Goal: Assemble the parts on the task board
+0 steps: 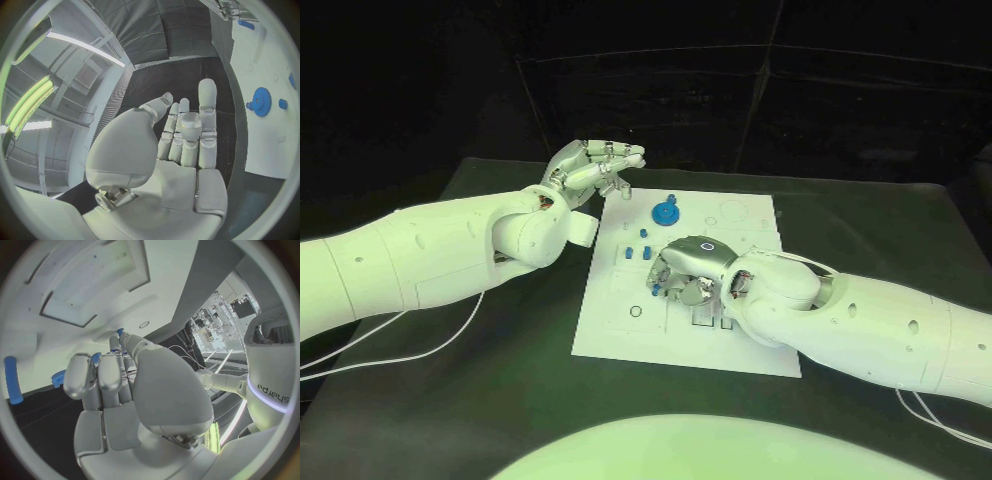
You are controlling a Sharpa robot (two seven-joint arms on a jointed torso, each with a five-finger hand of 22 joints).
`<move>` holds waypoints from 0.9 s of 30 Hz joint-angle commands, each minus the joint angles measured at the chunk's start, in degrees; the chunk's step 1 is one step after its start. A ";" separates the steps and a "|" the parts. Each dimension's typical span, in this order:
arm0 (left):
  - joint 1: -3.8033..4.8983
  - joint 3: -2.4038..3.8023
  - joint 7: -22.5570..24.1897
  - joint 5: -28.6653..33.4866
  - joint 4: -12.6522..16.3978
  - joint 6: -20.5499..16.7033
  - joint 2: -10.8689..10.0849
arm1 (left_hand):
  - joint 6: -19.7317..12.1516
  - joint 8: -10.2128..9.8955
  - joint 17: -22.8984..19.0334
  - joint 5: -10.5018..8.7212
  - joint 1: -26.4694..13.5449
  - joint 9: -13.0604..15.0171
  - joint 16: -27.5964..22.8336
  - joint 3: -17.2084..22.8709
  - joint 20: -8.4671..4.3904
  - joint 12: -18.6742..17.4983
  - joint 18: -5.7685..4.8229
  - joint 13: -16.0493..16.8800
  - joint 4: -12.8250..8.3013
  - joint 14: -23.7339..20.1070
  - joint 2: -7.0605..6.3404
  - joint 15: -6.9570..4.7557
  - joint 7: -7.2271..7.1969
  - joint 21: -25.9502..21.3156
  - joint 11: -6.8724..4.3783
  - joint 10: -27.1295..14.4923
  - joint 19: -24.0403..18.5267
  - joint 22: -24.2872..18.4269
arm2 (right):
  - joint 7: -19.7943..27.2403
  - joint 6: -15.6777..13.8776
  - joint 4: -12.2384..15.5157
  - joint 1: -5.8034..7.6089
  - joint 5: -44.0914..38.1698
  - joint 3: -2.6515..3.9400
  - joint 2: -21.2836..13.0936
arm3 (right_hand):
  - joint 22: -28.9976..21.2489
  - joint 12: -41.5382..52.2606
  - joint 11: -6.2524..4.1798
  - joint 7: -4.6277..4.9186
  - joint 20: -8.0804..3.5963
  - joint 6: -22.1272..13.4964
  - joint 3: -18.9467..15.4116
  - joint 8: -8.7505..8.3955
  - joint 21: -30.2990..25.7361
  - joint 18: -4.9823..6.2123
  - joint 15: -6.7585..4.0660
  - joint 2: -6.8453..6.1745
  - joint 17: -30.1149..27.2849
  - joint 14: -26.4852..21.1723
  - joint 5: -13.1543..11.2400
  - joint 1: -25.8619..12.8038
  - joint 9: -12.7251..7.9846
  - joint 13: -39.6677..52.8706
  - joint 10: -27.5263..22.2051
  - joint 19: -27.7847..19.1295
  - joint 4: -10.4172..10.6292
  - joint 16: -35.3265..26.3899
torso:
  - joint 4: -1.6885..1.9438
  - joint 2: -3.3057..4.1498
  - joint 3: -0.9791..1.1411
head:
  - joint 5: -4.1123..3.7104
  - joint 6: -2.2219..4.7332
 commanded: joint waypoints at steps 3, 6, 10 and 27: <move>0.10 0.05 0.59 0.20 0.03 0.90 0.08 | -0.22 -0.26 -0.17 0.18 -0.30 -0.04 -0.22 -0.41 0.12 0.36 1.16 0.04 0.01 -0.59 0.05 0.07 0.22 -0.34 0.11 -0.53 -0.40 -0.09 | -1.75 1.91 0.12 -0.02 -1.40 -0.01 0.28 | -0.11 -0.42 0.19 0.12 -0.08 0.05 0.31 -0.12 0.06 -1.02 0.04 -0.09 -0.12 2.57 -0.23 -0.77 0.06 0.05 -0.19 0.08 -0.12 0.30 | -0.02 -0.03 -0.01 | 0.00 -0.04; 0.10 0.05 0.56 0.20 0.04 0.92 0.08 | -0.22 -0.26 -0.17 0.18 -0.30 -0.04 -0.22 -0.41 0.12 0.36 1.16 0.04 0.01 -0.59 0.05 0.07 0.22 -0.34 0.11 -0.53 -0.40 -0.09 | -2.77 3.18 0.24 -0.04 -2.07 -0.01 0.45 | -0.34 -0.58 0.26 0.19 0.00 -0.22 0.27 -0.23 -0.09 -0.96 0.13 -0.32 -0.33 2.46 -0.31 -1.45 0.02 0.03 -0.38 -0.18 -0.24 0.30 | -0.02 -0.03 -0.01 | 0.00 -0.04; 0.10 0.05 0.45 0.20 -0.02 0.96 0.07 | -0.26 -0.28 -0.19 0.18 -0.28 -0.05 -0.22 -0.45 0.14 0.37 1.16 0.04 -0.01 -0.62 0.06 0.09 0.24 -0.37 0.13 -0.60 -0.41 -0.11 | -3.19 3.32 0.26 -0.06 -2.19 -0.03 0.60 | -1.74 -1.01 0.51 0.40 0.14 -1.08 0.18 -0.48 -1.09 -0.61 0.38 -0.71 -0.74 2.25 -0.09 -2.61 -0.09 -0.05 -1.05 -1.40 -0.30 0.22 | -0.03 -0.02 -0.05 | 0.00 -0.10; 0.10 0.05 0.02 0.20 -0.49 1.02 0.11 | -0.50 -0.36 -0.35 0.18 -0.23 -0.08 -0.25 -0.65 0.19 0.42 1.15 0.03 -0.08 -0.78 0.07 0.16 0.36 -0.49 0.24 -0.92 -0.45 -0.20 | -2.54 -5.56 0.85 -0.17 -0.81 -0.07 0.03 | -9.75 -3.65 3.08 2.17 2.06 -7.68 -1.29 -0.51 -7.25 1.27 2.56 -2.78 -8.90 -1.34 0.05 -6.07 -0.19 -0.17 -11.22 -8.34 -1.11 -5.76 | -0.11 -0.06 0.02 | -0.37 0.61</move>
